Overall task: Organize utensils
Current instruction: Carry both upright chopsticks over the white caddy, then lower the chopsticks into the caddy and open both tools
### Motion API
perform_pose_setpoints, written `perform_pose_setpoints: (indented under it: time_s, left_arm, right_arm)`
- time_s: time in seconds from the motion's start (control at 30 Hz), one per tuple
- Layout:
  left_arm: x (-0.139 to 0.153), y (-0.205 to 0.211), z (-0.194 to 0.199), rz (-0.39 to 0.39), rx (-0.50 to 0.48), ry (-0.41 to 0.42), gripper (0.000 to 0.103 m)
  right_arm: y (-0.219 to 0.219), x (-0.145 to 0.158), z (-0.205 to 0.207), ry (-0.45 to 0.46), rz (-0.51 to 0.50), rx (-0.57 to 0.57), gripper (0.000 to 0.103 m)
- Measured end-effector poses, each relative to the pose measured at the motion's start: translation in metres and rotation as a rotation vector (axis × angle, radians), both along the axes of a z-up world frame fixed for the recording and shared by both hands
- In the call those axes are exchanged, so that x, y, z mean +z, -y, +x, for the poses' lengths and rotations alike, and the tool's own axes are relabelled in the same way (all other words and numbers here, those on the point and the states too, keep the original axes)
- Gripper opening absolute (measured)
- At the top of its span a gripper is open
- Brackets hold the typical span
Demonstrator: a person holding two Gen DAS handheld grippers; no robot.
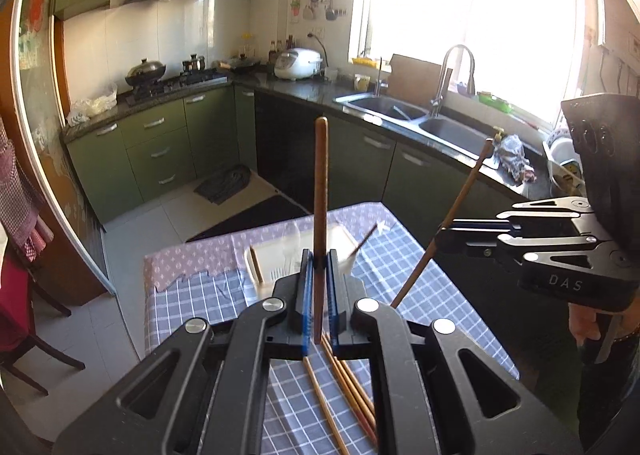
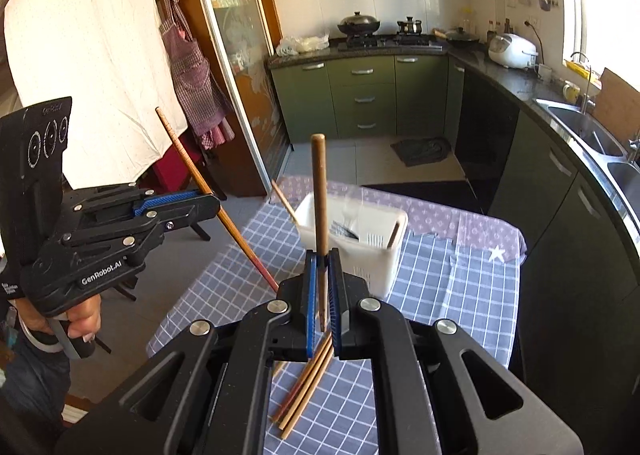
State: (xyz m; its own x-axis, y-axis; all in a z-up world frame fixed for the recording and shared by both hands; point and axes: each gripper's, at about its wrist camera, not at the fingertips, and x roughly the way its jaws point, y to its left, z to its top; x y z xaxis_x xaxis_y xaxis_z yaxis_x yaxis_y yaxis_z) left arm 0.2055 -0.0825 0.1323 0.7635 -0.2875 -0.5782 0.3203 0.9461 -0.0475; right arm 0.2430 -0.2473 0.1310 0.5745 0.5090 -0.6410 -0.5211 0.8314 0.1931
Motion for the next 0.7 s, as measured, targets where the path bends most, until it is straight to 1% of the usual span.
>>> perform_pose_setpoints:
  time_s: [0.07,0.13,0.2,0.27,0.37,0.5,0.6,0.7]
  left_arm:
    - [0.019,0.003,0.006,-0.013,0.002,0.052,0.006]
    - [0.031,0.006,0.015,-0.016,0.020,0.091,0.006]
    - [0.035,0.011,0.027,-0.006,0.033,0.113,0.006]
    - [0.029,0.014,0.044,0.008,0.057,0.111,0.006]
    - [0.009,0.014,0.070,0.017,0.093,0.073,0.006]
    - [-0.026,0.010,0.095,0.039,0.128,0.008,0.006]
    - [-0.047,0.010,0.105,0.053,0.122,-0.047,0.007]
    - [-0.063,0.011,0.111,0.061,0.109,-0.099,0.007]
  right_arm:
    - [0.000,0.018,0.013,0.025,0.022,-0.020,0.007]
    - [-0.001,0.032,0.028,0.045,0.038,-0.046,0.007]
    - [-0.003,0.039,0.044,0.053,0.045,-0.072,0.007]
    - [-0.006,0.039,0.061,0.061,0.030,-0.102,0.007]
    - [-0.013,0.026,0.085,0.036,0.009,-0.123,0.007]
    - [-0.025,-0.007,0.107,-0.003,-0.043,-0.125,0.007]
    - [-0.035,-0.030,0.115,-0.038,-0.077,-0.104,0.007]
    - [-0.039,-0.048,0.119,-0.060,-0.097,-0.097,0.007]
